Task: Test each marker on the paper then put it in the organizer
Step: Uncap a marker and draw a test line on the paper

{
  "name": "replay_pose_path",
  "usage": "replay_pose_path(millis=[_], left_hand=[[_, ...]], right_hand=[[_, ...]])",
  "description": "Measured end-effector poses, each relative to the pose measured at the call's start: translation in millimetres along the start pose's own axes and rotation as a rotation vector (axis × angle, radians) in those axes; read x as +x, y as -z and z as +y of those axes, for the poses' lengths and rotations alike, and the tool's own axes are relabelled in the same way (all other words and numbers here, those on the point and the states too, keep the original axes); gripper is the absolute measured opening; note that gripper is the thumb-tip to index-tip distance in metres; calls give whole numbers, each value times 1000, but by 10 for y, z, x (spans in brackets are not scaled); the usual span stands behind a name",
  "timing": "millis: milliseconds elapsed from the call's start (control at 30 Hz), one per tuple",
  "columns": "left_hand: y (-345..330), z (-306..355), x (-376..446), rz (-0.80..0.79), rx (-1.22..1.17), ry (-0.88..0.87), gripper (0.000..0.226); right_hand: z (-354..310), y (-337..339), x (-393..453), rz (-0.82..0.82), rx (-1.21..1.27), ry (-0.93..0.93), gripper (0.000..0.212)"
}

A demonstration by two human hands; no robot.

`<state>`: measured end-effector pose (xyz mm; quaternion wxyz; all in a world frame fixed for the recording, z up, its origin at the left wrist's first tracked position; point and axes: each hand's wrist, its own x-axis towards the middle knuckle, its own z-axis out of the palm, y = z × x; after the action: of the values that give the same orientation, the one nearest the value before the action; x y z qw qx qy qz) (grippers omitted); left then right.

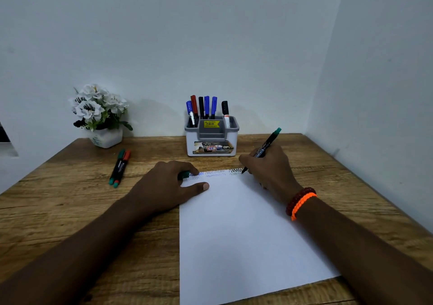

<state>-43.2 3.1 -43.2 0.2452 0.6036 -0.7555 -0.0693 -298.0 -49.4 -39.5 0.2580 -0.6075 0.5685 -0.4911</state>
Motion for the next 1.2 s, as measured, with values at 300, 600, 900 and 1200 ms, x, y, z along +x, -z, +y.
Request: replay_pose_path(millis=[300, 600, 900, 1200], left_hand=[[13, 19, -7, -5, 12, -4, 59], [9, 4, -3, -3, 5, -3, 61], [12, 24, -13, 12, -4, -7, 57], [22, 39, -10, 7, 6, -1, 57]], right_hand=[[-17, 4, -9, 15, -10, 5, 30], [-43, 25, -16, 15, -3, -13, 30], [-53, 32, -20, 24, -23, -12, 24], [-65, 58, -28, 30, -44, -9, 30]])
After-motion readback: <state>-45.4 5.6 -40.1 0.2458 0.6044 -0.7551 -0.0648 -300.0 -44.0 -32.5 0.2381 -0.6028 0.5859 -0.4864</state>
